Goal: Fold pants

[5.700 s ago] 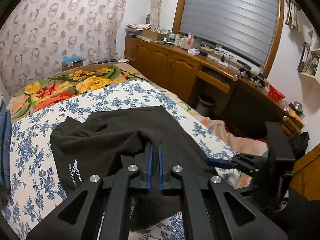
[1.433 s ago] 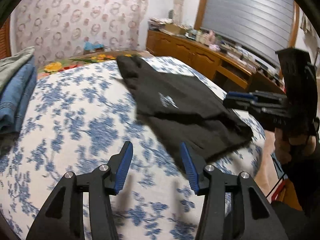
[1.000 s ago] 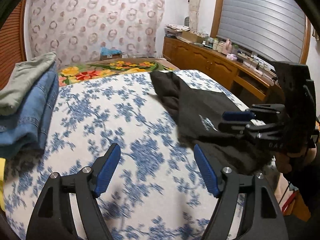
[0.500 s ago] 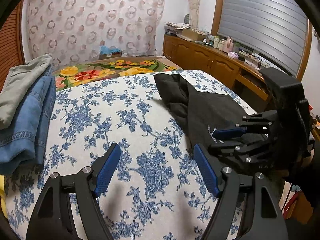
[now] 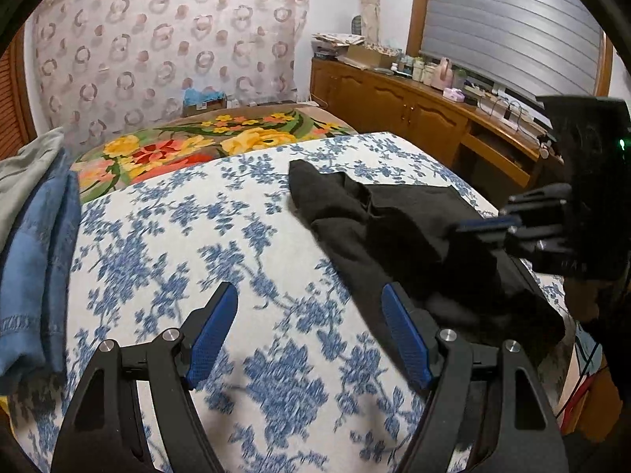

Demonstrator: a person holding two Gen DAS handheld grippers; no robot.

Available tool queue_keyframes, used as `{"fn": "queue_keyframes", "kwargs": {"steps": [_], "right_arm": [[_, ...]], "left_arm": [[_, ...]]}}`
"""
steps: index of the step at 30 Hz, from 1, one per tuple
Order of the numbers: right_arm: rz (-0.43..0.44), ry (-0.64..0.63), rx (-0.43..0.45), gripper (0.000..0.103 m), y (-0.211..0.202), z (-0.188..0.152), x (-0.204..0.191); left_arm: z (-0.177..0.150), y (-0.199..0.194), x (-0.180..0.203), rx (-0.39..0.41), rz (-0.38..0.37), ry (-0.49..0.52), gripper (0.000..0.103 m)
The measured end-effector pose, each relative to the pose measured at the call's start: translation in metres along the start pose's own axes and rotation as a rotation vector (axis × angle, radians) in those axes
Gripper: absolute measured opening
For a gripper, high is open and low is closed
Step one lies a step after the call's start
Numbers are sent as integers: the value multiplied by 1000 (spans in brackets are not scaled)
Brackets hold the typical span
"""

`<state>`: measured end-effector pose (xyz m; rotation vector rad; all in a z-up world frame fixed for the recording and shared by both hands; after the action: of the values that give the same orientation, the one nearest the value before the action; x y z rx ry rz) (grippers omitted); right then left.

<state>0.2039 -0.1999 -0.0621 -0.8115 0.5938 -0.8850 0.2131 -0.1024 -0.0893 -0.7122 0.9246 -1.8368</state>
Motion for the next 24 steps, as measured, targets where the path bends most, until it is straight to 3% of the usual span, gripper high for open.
{"fn": "queue_keyframes", "kwargs": {"steps": [10,16,20,24], "right_arm": [[-74,132,12,4,-7,-10,57],[-103,191,-2,5,-6,-17,74],[-118,217,0,25,-10,-17,82],[-126,226,2,30,-9,-13,84]], "left_arm": [[21,34,14,-63,3,48,76],[17,56,16,-114,-3,56,76],[12,61,18,-131,-12,58,77],[12,60,19,-128,-7,62,77]]}}
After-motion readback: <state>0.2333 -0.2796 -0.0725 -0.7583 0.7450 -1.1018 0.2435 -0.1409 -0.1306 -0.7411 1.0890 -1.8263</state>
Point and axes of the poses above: each gripper's, at about its wrist camera, not at the fingertips, and y roughly the way its jaws point, x to its right, z to its top, the point moved 8 cm from there along y, roughly the way its jaws point, and after that the axes turned 13 degrees about -x, right-handed, at the moved point
